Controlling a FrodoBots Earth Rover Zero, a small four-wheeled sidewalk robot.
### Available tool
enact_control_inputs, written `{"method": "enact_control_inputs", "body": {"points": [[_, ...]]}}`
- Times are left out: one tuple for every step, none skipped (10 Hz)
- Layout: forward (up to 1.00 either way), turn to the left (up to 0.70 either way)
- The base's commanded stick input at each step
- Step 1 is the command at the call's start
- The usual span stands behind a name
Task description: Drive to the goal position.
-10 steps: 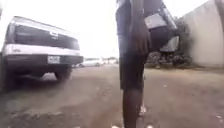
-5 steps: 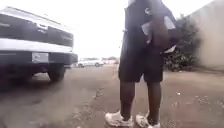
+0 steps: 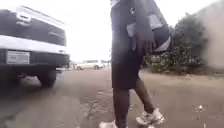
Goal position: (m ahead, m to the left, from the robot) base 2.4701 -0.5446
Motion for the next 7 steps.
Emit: {"method": "enact_control_inputs", "body": {"points": [[0.0,0.0],[0.0,0.0],[0.0,0.0],[0.0,0.0],[0.0,0.0],[0.56,0.0],[1.0,0.0]]}}
